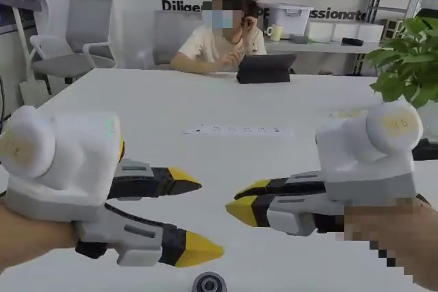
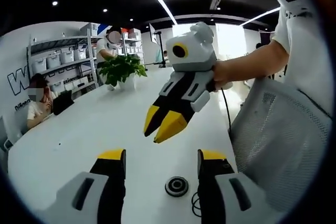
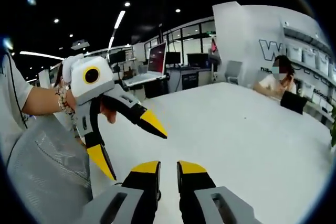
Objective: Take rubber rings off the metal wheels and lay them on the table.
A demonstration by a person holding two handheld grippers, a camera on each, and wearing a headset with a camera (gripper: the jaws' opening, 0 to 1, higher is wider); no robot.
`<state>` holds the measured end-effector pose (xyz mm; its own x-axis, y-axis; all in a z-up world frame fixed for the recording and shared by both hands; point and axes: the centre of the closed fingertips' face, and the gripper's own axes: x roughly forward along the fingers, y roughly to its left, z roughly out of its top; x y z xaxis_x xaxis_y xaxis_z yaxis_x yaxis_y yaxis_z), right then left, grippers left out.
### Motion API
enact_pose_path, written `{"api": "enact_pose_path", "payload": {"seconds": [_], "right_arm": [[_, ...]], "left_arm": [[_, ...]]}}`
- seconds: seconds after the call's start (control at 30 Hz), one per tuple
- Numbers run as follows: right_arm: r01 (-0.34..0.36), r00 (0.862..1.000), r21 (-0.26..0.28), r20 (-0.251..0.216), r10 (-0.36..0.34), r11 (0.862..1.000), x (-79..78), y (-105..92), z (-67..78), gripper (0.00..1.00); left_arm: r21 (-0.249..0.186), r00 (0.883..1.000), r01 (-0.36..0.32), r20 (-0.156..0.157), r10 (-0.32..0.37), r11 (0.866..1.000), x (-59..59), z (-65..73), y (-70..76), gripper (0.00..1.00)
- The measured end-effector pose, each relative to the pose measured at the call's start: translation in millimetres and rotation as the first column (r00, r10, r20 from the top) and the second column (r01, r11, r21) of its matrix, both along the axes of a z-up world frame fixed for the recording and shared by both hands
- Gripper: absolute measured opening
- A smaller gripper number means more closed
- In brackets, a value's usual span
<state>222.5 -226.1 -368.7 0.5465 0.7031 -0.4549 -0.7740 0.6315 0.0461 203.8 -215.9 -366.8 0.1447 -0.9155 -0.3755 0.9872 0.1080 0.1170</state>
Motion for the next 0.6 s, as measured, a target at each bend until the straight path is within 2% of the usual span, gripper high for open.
{"api": "enact_pose_path", "payload": {"seconds": [0.13, 0.2, 0.33, 0.43, 0.57, 0.6], "right_arm": [[-0.063, 0.998, -0.02, -0.002, 0.063, 0.998, -1.6, 11.7, -4.5, 0.11], [-0.075, 0.997, -0.02, -0.007, 0.075, 0.997, -2.5, 14.4, -9.3, 0.12], [-0.105, 0.994, 0.014, -0.028, 0.105, 0.994, -11.9, 16.5, -20.2, 0.15], [-0.121, 0.991, 0.015, -0.059, 0.122, 0.992, -21.3, 12.6, -39.1, 0.18], [-0.165, 0.981, -0.053, -0.107, 0.159, 0.985, -33.8, 5.3, -65.7, 0.19], [-0.18, 0.979, -0.059, -0.107, 0.173, 0.982, -36.1, 5.5, -68.3, 0.19]], "left_arm": [[-0.007, 1.0, -0.007, -0.014, 0.007, 1.0, -0.2, -11.4, 3.1, 0.45], [0.005, 1.0, -0.016, -0.019, 0.016, 1.0, -0.8, -19.8, 4.9, 0.41], [0.035, 0.999, -0.036, -0.014, 0.037, 0.999, 0.8, -35.2, 8.0, 0.4], [0.038, 0.998, -0.044, -0.035, 0.046, 0.998, 0.3, -43.5, 7.6, 0.36], [0.036, 0.998, -0.041, -0.046, 0.042, 0.999, -3.3, -49.5, 3.2, 0.32], [0.038, 0.998, -0.039, -0.047, 0.041, 0.999, -4.3, -51.2, 2.3, 0.29]]}}
